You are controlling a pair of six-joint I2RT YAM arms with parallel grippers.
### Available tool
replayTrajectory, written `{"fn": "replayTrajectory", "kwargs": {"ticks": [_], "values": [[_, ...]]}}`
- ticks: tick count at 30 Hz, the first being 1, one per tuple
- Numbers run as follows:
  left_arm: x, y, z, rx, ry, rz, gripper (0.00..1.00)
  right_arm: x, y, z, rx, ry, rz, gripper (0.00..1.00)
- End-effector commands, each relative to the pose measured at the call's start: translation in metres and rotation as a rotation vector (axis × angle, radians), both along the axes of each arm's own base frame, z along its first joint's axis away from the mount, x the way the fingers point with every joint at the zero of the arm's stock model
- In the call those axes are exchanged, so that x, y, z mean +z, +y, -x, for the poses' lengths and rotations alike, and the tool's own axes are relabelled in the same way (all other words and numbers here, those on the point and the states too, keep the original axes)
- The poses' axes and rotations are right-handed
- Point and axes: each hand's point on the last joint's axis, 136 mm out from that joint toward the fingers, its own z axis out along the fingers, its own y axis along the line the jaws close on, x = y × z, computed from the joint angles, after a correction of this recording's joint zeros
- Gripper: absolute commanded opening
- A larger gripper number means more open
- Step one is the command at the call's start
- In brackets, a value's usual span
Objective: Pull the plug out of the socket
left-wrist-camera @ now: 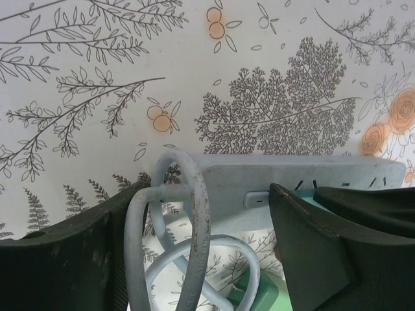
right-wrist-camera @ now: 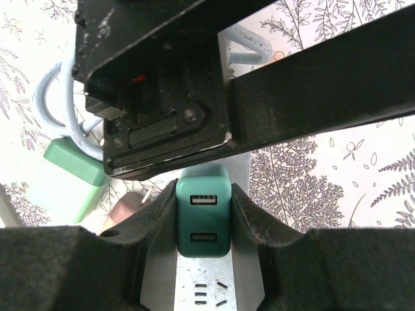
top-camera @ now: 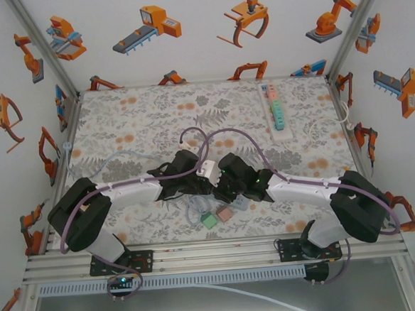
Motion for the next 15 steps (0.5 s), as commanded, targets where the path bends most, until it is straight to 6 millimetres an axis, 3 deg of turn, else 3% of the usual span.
{"fn": "replayTrajectory", "kwargs": {"ticks": [1, 10, 15], "values": [[-0.089, 0.075, 0.107, -0.128, 0.409, -0.339, 0.7, 0.043, 0.021, -0.026, -0.019, -0.131, -0.14, 0.02], [-0.096, 0.081, 0.114, -0.127, 0.438, -0.331, 0.61, 0.047, 0.025, -0.023, 0.014, -0.123, -0.13, 0.02], [-0.102, 0.083, 0.113, -0.11, 0.458, -0.362, 0.59, 0.067, 0.032, -0.021, 0.022, -0.114, -0.19, 0.02]]}}
